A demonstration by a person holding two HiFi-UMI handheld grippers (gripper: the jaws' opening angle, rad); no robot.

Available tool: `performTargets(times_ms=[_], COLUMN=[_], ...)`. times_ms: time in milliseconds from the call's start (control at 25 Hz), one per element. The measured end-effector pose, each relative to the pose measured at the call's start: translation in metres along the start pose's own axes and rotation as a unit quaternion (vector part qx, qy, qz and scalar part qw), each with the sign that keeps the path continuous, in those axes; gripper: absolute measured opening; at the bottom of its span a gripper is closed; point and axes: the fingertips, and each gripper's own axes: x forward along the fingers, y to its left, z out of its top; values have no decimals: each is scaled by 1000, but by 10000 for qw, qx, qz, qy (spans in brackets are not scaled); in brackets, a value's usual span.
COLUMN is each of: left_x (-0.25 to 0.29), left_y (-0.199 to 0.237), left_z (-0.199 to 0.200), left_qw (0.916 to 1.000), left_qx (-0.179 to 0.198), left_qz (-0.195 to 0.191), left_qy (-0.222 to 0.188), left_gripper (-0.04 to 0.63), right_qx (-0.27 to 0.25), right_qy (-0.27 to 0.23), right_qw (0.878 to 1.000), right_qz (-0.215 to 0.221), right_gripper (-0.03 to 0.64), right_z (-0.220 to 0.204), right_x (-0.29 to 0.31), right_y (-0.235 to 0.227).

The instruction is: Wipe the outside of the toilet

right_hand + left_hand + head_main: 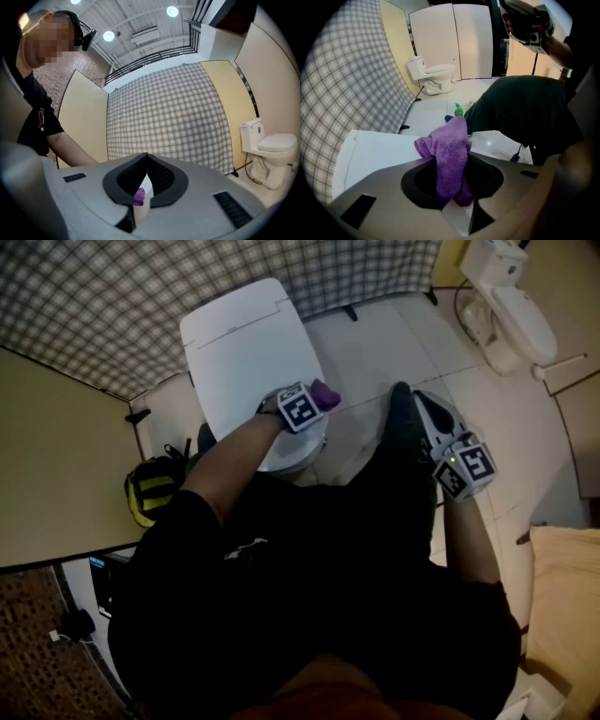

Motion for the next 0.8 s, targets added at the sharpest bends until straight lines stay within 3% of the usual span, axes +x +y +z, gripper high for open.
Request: performTargets(times_ms=[160,280,560,800], left_x=[13,24,28,41], left_y=[37,83,242,387], left_z=[25,34,33,28], left_qw=[9998,9995,9942,9829], left_qx=[179,35,-540,-1124], left_qz=[18,164,739,1265], left_qy=[111,266,557,727], left_gripper=[123,123,123,123], right_qx=[251,390,685,1055], right_qy=[-6,7,272,609], right_qw=[9996,9992,9973,9925], right_qz=[-114,-106,-8,-101], right_gripper=[3,3,3,3], right_z=[-6,-10,-42,-94], right_x=[15,38,95,145], right_y=[-34,-57,-111,-171])
